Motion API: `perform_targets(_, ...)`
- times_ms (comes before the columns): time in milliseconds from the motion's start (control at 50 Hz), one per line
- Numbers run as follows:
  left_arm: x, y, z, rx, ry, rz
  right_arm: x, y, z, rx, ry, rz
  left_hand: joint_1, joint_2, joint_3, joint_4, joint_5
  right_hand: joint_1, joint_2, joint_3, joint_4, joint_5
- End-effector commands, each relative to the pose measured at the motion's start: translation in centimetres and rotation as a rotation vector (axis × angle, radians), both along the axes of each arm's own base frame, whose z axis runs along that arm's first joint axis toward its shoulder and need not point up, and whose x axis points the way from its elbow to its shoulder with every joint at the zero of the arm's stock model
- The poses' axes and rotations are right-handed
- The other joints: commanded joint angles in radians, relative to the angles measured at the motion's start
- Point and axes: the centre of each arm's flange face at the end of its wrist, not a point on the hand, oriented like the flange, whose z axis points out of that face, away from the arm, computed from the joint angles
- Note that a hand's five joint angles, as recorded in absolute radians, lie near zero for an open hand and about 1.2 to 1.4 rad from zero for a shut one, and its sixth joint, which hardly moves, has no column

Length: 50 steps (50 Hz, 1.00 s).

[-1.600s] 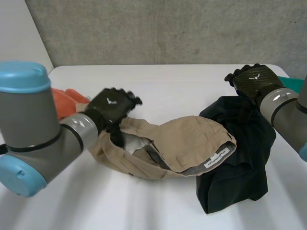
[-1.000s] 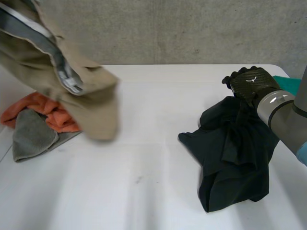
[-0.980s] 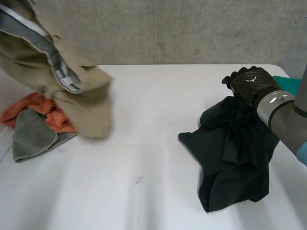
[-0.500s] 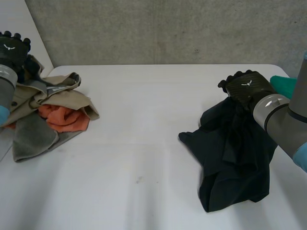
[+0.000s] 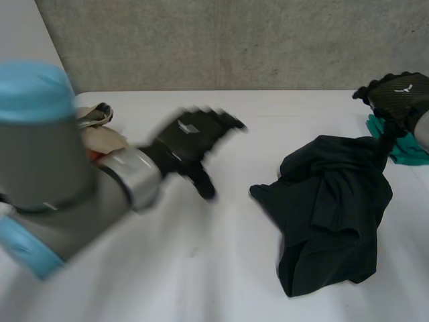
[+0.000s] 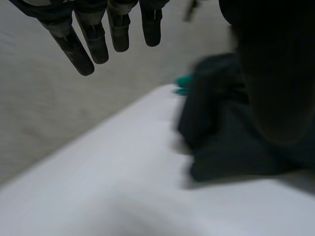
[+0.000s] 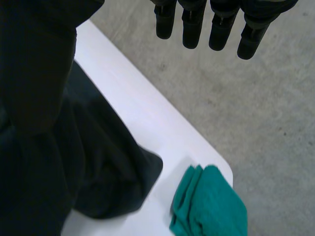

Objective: Fold the laundry.

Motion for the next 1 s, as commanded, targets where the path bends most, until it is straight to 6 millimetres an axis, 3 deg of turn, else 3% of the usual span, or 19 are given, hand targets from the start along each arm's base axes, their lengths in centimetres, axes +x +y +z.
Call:
perform_targets(20,-7.2,5.3,-7.3,0.092,-0.058,-0.13,-1.7,-1.3,-2.4,0.099,0.046,0.051,-0.018,-0.028,-0.035,-0.027,-0.053,-0.045,-0.034,-0.032,-0.039,-0.046)
perform_targets(140,-10.5,6.2,-10.8,0.069,-0.091,-0.11,-2.0,-2.8,-5.8,0.138,0.036,0.139,-0.018,-0.028,-0.035,-0.027,-0.053,-0.045,-0.034,-0.032,-0.039,-0.046)
perform_targets(280,-12.5,7.8,-12.4,0.03,-0.118,-0.162,-2.4,-4.2,-8.4,0.125,0.004,0.151,-0.018,-0.028,-0.035,-0.027,-0.053,-0.045,-0.034,-0.032,-0.039,-0.046)
perform_targets(320,-13.0,7.7,-12.5,-0.002,-0.113,-0.17,-2.4,-4.3,-9.0,0.122,-0.008,0.145,0.204,0.195,0.187,0.196,0.169,-0.008,0.004,0.005,-0.002,-0.009)
perform_targets(360,-13.3,7.5,-12.5,-0.023,-0.105,-0.17,-2.3,-4.3,-9.1,0.121,-0.023,0.141,0.571,0.561,0.554,0.562,0.536,0.311,0.323,0.325,0.318,0.31)
perform_targets(380,-13.4,7.2,-12.2,-0.037,-0.097,-0.161,-2.3,-4.2,-9.2,0.125,-0.047,0.141,1.058,1.049,1.041,1.05,1.023,0.795,0.807,0.809,0.802,0.794)
perform_targets(420,-13.3,6.6,-11.6,-0.051,-0.085,-0.138,-2.2,-4.0,-9.3,0.132,-0.074,0.137,1.204,1.194,1.187,1.195,1.169,1.175,1.187,1.189,1.182,1.174)
perform_targets(440,-13.1,6.1,-11.1,-0.057,-0.078,-0.116,-2.1,-3.9,-9.3,0.135,-0.088,0.137,1.204,1.194,1.187,1.195,1.169,1.176,1.188,1.19,1.183,1.175)
perform_targets(520,-11.2,3.4,-7.2,-0.105,-0.033,0.027,-0.5,-2.5,-7.7,0.124,-0.147,0.185,1.204,1.194,1.187,1.195,1.169,1.176,1.188,1.19,1.183,1.175)
perform_targets(540,-10.0,2.2,-5.4,-0.126,-0.015,0.088,0.1,-1.8,-6.4,0.101,-0.167,0.207,1.204,1.194,1.187,1.195,1.169,1.176,1.188,1.19,1.183,1.175)
perform_targets(600,-7.9,0.0,-2.7,-0.166,0.018,0.168,0.9,-0.7,-4.1,0.053,-0.197,0.231,1.204,1.194,1.187,1.195,1.169,1.176,1.188,1.19,1.183,1.175)
perform_targets(620,-6.5,-1.2,-1.1,-0.189,0.039,0.201,1.6,0.1,-2.4,0.014,-0.223,0.248,1.204,1.194,1.187,1.195,1.169,1.176,1.188,1.19,1.183,1.175)
perform_targets(700,-3.4,-4.0,1.2,-0.228,0.062,0.253,3.3,2.0,0.9,-0.038,-0.312,0.279,1.204,1.194,1.187,1.195,1.169,1.176,1.188,1.19,1.183,1.175)
perform_targets(760,-2.1,-5.6,0.8,-0.219,0.046,0.262,4.4,2.6,0.9,-0.015,-0.366,0.292,1.204,1.194,1.187,1.195,1.169,1.176,1.188,1.19,1.183,1.175)
perform_targets(820,-0.4,-7.6,-1.0,-0.177,0.004,0.299,7.0,3.4,-0.7,0.045,-0.387,0.342,1.204,1.194,1.187,1.195,1.169,1.176,1.188,1.19,1.183,1.175)
perform_targets(920,2.0,-11.4,-6.5,-0.083,-0.092,0.392,9.7,3.1,-5.1,0.074,-0.256,0.402,1.204,1.194,1.187,1.195,1.169,1.176,1.188,1.19,1.183,1.175)
perform_targets(940,2.2,-11.7,-7.2,-0.066,-0.1,0.398,10.0,2.9,-5.7,0.069,-0.234,0.408,1.186,1.177,1.17,1.178,1.152,1.083,1.095,1.097,1.09,1.082)
perform_targets(980,2.7,-12.3,-8.4,-0.036,-0.118,0.411,10.7,2.7,-6.7,0.064,-0.195,0.421,0.818,0.809,0.801,0.81,0.783,0.653,0.665,0.667,0.659,0.652)
perform_targets(1000,2.9,-12.4,-8.8,-0.021,-0.132,0.406,11.3,2.8,-7.4,0.064,-0.162,0.426,0.558,0.548,0.541,0.549,0.523,0.174,0.186,0.188,0.18,0.173)
